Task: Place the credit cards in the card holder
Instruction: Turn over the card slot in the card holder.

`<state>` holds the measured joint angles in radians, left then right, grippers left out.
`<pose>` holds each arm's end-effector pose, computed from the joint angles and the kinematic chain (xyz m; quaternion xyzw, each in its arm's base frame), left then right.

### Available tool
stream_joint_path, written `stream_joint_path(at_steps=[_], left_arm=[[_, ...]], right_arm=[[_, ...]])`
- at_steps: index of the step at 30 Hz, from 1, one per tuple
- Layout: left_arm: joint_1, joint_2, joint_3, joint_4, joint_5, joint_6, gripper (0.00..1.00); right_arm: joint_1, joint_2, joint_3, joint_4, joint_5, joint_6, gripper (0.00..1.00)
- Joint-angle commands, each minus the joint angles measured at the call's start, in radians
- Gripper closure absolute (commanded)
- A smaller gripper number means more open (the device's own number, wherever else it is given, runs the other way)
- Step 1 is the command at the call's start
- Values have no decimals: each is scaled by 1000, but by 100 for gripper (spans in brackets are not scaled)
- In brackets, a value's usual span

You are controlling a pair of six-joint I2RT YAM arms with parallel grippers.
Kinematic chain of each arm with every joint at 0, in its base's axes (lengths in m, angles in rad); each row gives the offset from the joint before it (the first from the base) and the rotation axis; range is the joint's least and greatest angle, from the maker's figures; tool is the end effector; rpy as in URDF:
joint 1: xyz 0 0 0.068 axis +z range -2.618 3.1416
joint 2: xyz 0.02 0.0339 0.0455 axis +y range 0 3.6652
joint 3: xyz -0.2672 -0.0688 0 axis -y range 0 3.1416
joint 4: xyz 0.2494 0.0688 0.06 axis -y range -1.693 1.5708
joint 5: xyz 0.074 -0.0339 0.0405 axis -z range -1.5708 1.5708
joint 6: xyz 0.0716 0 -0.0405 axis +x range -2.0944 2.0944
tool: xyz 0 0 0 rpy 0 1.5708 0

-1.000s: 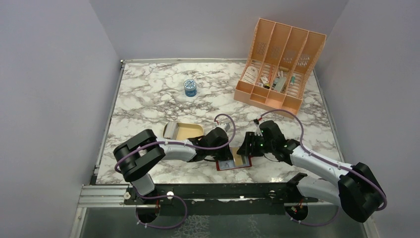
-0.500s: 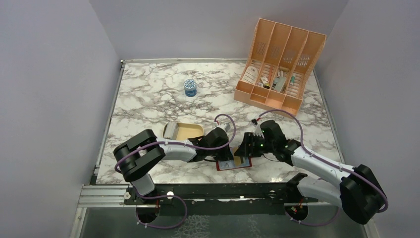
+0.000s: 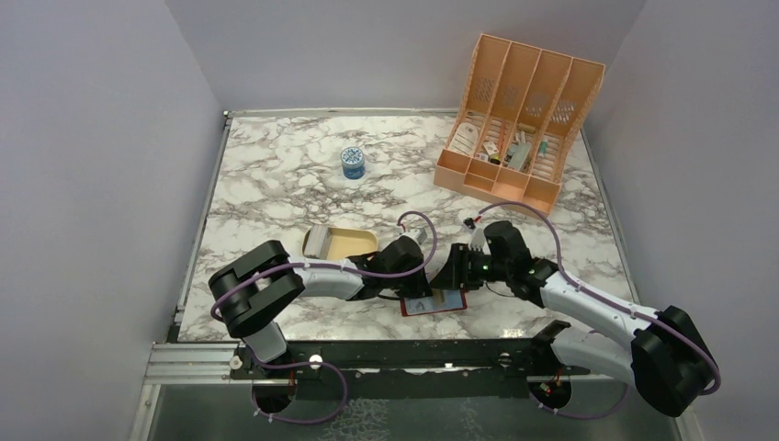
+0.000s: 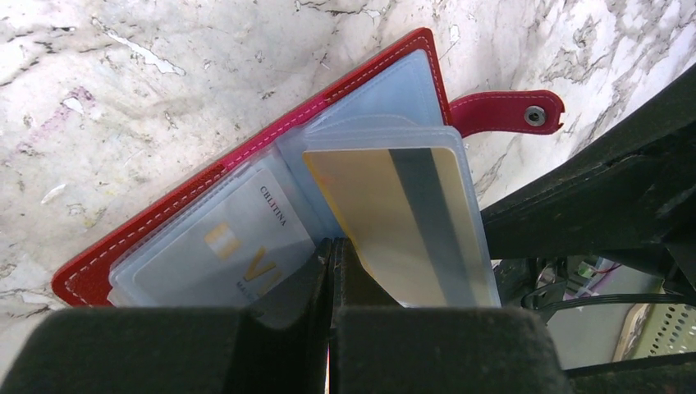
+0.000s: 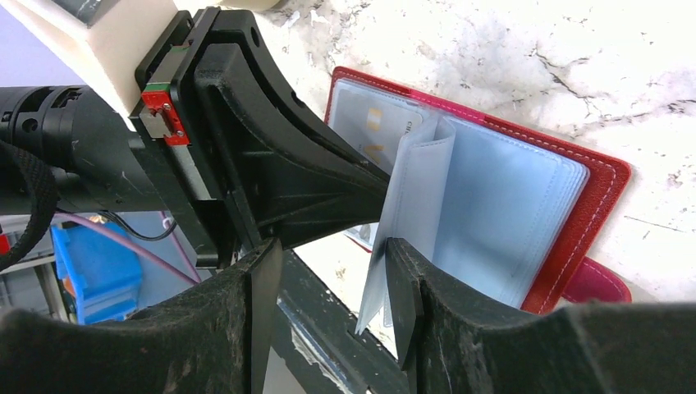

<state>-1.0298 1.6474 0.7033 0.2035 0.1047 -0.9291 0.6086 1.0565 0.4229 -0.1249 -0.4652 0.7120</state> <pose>0.1700 -0.2974 0.1151 0.0671 0.9116 -0.3610 0.1848 0.1664 0.1551 0.1519 -0.0448 0.8974 0.4030 0.1737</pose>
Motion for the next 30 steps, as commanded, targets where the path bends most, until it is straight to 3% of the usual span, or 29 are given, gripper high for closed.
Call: stream_joint_path(at_steps=[1,19,30], left_arm=[[-7,-60,5,-30,-31,6,100],[-2,-185,-48,-83,-100,-24,98],[79,-329,-130,-135,-124,-33,92]], right_arm=[[5,4,2,50,-50,13,50],[5,33,7,103,-95,37,50],[5,109,-11,237,-172,104,50]])
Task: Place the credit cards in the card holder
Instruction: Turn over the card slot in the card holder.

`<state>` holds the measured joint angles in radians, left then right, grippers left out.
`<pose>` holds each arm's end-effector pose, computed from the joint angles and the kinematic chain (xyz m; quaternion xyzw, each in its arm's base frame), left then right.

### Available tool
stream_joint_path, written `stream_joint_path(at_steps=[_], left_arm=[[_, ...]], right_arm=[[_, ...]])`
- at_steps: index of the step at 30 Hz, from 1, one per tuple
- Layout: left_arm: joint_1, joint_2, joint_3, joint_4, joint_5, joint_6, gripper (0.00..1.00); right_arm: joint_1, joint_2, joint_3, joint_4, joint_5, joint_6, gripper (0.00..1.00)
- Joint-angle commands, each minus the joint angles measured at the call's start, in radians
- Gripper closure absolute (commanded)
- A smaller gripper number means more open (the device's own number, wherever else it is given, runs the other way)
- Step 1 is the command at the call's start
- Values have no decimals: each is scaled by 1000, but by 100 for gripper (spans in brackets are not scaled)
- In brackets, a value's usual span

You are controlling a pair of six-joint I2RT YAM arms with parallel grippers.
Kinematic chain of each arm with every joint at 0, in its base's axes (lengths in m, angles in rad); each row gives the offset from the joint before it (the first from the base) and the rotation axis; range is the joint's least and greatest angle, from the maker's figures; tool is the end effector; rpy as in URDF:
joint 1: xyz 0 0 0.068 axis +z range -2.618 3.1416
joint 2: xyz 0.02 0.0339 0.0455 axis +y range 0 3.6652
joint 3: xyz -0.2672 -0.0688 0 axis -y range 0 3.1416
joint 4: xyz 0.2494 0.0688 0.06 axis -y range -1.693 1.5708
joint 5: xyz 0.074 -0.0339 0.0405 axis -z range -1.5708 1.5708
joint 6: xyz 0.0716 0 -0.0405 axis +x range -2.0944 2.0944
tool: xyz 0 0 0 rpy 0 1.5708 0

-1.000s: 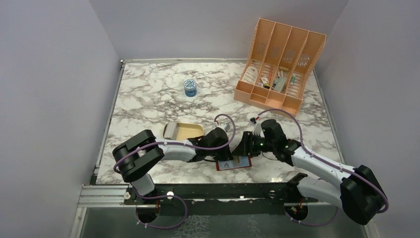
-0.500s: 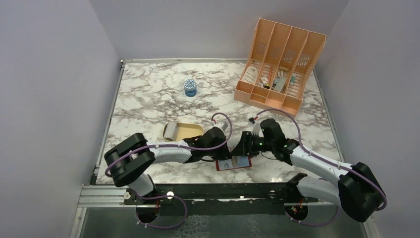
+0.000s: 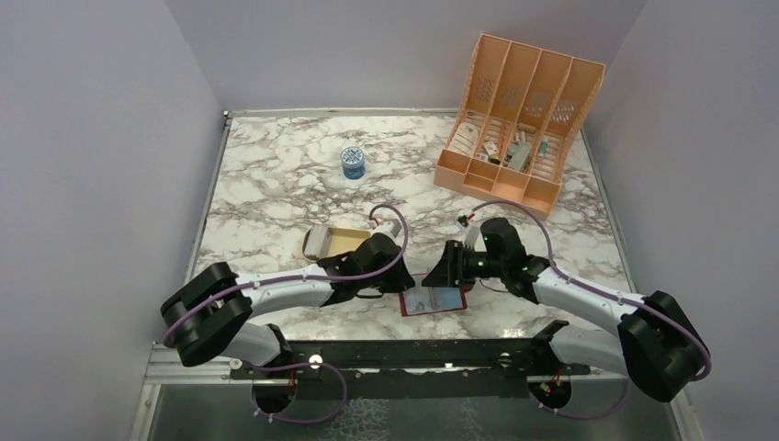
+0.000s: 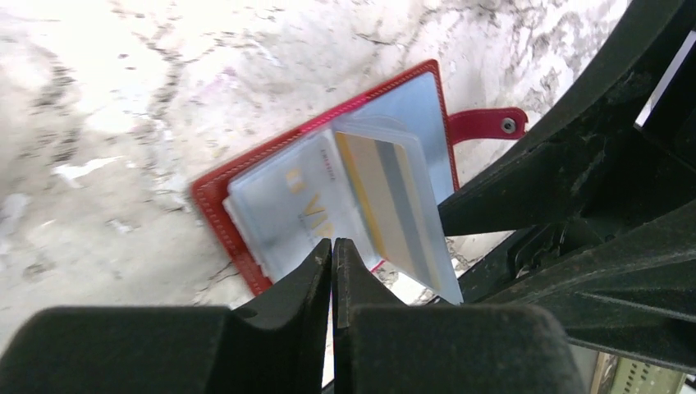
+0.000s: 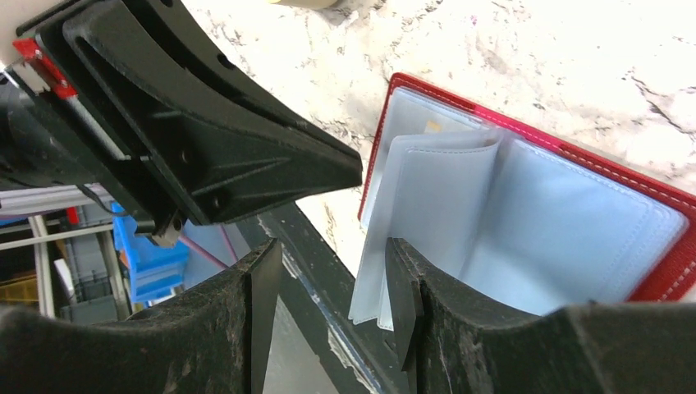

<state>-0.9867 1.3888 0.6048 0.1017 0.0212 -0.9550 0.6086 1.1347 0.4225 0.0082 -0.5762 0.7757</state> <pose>0.1662 -0.2541 0.1509 0.0189 0.9027 -0.3601 0.2347 0.1724 0.1677 0.1514 -0.0463 0.8771 0.4555 0.1454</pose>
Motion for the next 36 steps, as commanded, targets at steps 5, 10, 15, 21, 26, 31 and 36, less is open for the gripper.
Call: stream_joint_path(at_steps=[5,10,15,21,26,31,36], left_arm=[[56,-136,-56,-40,-39,-1,87],[57,-154,-60,-21,-22,15,83],[57,-117,-60,18,19,20,83],[57,-107,-8,-83,-26,90,80],[72,-138,107,-314,-181,209,75],[150,-167,191,-482,-285,313,73],[253,-171,263,-590,-335,396,70]], right_arm=[[5,70,-6,137,-76,57,50],[5,85,-4,111,-49,42,50],[5,78,-1,52,-7,19,50],[5,23,29,-78,78,-35,50],[5,-35,50,-152,119,-72,50],[4,-83,73,-200,151,-96,50],[5,-108,99,-248,182,-120,51]])
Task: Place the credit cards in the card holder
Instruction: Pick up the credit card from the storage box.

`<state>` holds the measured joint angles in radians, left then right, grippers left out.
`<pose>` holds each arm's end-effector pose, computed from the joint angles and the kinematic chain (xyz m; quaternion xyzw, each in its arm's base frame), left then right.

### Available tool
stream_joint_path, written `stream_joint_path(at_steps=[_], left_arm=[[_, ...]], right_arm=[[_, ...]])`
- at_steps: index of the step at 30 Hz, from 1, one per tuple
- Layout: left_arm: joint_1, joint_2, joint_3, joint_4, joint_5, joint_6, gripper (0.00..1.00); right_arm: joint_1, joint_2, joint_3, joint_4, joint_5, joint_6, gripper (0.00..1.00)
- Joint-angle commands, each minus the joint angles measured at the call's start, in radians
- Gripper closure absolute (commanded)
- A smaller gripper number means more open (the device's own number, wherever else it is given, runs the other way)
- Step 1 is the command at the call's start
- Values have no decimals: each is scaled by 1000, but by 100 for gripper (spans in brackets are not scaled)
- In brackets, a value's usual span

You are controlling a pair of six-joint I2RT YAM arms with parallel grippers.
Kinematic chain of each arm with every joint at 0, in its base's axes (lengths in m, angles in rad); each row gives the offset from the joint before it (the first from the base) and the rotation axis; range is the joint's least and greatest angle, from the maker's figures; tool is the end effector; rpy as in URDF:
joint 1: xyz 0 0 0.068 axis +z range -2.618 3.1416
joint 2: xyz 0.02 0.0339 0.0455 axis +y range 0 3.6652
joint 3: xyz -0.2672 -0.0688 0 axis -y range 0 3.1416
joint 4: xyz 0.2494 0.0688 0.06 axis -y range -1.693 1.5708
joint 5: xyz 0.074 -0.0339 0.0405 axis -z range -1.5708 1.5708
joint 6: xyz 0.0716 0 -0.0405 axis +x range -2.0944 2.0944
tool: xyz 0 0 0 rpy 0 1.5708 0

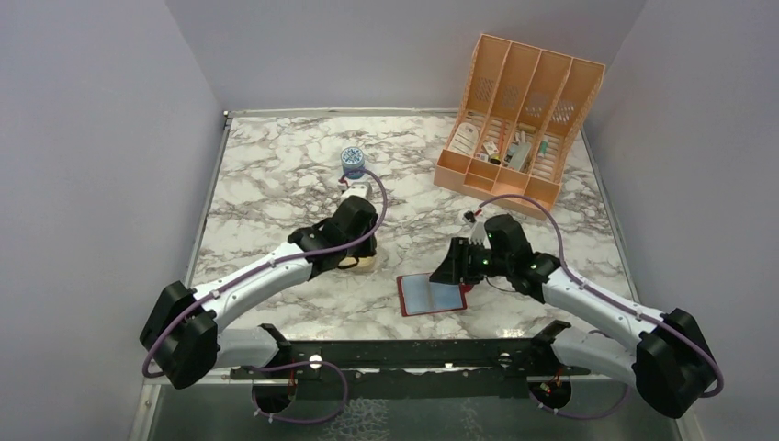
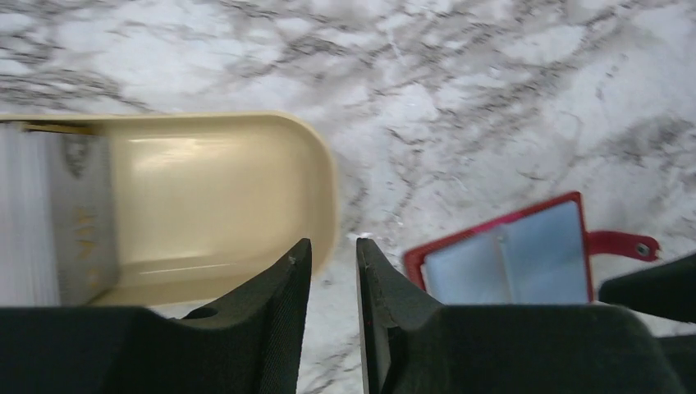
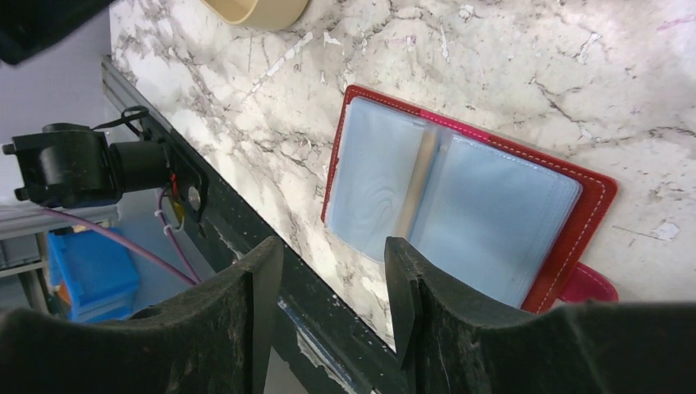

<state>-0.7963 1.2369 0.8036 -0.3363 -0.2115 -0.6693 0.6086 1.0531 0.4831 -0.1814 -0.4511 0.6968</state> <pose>0.2117 -0.1949 0.2155 0.0170 0.9165 -0.1872 0.3533 0.1719 0.1578 0.1671 -0.0496 0.8971 0.3988 0.1839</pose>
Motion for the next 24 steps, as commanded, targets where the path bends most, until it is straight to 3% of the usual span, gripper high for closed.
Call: stream_joint_path(at_steps=[1,11,24], left_arm=[[81,-16,76,-168,-113,128,70],[211,77,155,-307,-253,295,62],[233,199,168,-322,-323,358,57]], right_arm=[[5,-30,38,-59,57,-44,51],[5,-20,33,-49,31,-57,51],[5,7,55,-51,31,-68,51]])
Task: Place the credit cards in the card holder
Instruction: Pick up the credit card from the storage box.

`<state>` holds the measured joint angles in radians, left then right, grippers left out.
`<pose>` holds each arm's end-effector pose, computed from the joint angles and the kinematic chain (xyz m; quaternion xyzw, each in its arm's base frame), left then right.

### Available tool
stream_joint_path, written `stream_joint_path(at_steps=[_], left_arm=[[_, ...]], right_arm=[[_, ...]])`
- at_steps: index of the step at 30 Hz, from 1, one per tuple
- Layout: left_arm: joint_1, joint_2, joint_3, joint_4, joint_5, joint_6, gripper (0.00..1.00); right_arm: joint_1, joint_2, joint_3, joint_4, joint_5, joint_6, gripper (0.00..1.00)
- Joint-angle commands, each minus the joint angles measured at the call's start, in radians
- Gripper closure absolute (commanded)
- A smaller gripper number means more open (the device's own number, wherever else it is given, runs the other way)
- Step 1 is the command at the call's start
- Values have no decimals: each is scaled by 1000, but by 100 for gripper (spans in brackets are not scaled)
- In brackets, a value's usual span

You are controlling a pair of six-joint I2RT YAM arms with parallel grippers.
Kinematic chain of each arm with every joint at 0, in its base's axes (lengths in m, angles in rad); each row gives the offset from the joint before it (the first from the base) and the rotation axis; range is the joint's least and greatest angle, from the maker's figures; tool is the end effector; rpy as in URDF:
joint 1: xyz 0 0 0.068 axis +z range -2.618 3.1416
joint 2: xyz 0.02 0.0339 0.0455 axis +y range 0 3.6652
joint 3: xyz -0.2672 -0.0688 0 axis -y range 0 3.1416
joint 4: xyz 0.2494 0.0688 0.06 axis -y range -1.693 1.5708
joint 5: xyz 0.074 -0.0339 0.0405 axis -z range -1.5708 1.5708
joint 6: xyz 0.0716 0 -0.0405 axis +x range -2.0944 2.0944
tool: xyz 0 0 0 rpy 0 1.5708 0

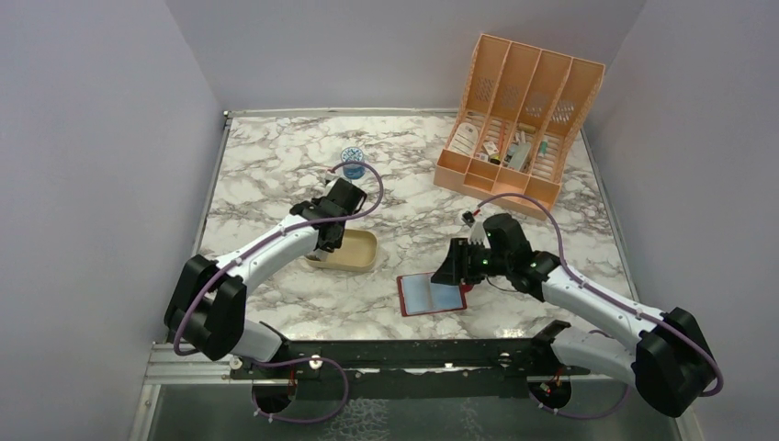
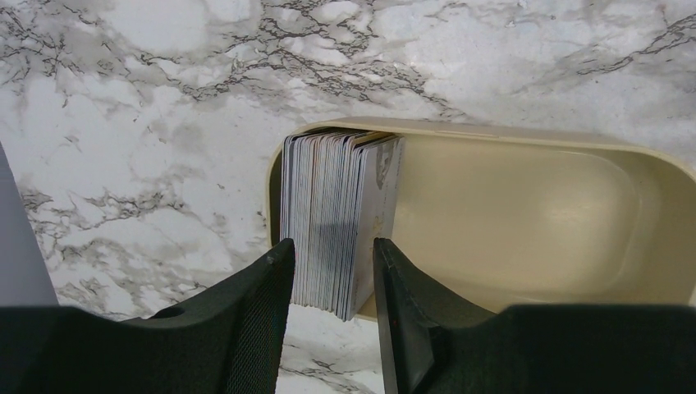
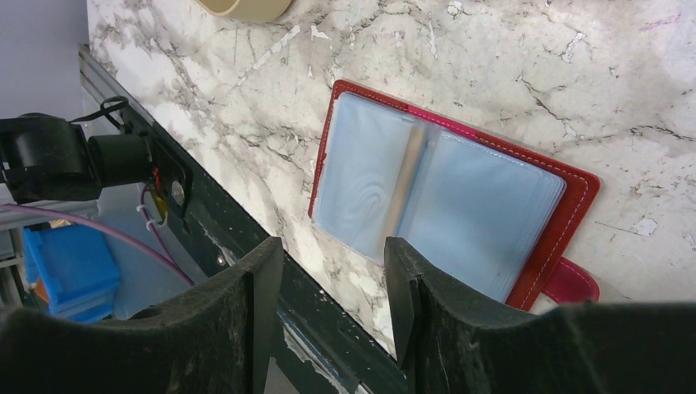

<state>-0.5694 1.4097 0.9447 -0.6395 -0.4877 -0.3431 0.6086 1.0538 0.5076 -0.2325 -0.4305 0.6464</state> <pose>0.2612 -0.1274 0.1964 0.0512 0.9444 0.1121 0.3048 0.1726 0.1567 0.1698 -0.0654 0.9027 0.3808 0.1894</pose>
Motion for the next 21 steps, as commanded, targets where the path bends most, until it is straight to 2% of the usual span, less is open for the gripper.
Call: stream_joint_path(at_steps=[1,13,21], left_arm=[[6,35,28,-19,-48,32,57],[6,85,38,-25,-86,37,57],[5,90,46,-34,-87,36,69]], right_arm=[[5,7,29,2,9,-16,51],[5,5,30,0,9,-21,51],[5,0,19,8,9,-20,51]])
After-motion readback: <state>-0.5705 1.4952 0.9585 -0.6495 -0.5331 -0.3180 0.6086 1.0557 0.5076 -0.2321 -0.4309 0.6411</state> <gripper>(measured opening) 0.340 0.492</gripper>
